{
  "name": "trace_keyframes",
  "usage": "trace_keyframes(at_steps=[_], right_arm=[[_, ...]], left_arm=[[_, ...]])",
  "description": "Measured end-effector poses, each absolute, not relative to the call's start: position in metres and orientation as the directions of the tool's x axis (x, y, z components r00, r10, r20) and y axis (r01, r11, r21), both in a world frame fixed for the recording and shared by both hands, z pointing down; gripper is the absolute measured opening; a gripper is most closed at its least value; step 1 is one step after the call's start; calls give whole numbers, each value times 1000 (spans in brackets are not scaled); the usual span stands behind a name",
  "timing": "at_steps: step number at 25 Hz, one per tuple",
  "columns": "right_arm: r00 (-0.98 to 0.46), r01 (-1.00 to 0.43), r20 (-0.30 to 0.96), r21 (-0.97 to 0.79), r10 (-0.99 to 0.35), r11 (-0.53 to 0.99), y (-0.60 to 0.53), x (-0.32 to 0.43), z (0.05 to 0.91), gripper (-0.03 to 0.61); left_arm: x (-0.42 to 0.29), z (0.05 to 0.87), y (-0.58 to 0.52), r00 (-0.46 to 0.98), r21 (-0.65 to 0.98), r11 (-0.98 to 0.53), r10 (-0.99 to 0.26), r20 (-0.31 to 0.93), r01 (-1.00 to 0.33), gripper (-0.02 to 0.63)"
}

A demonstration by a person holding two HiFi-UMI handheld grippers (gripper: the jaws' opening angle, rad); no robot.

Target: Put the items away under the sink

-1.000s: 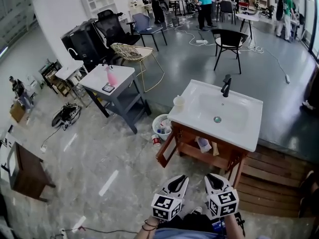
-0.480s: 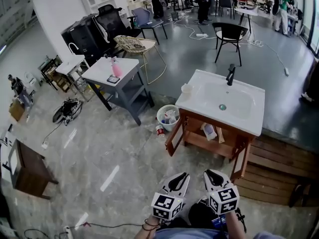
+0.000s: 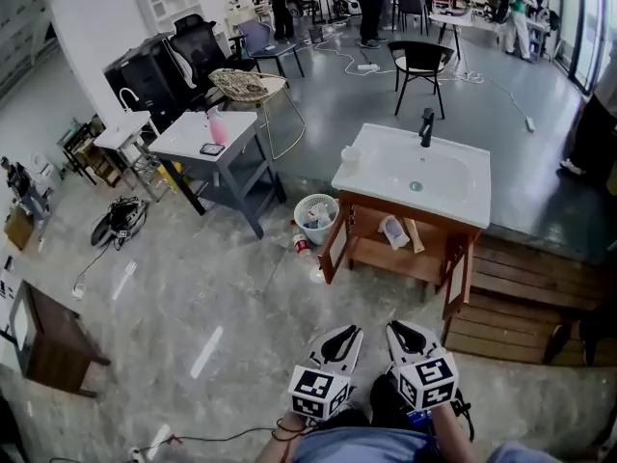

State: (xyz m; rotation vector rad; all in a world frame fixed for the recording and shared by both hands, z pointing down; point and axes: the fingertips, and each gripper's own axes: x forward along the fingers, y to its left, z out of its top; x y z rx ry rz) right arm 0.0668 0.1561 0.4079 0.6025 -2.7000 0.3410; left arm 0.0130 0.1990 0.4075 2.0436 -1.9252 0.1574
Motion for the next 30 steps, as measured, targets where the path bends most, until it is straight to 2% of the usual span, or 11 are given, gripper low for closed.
trace_keyframes(at_steps=[11, 30], right_arm=[[-845, -469, 337, -93, -415, 878, 202, 92, 386, 37], [-843, -467, 323, -42, -430, 883, 231, 107, 381, 28]], left_arm=[[44, 386, 234, 143, 126, -116, -959, 243, -985, 43], [64, 380, 258, 169, 107, -149, -960, 225, -983, 43]])
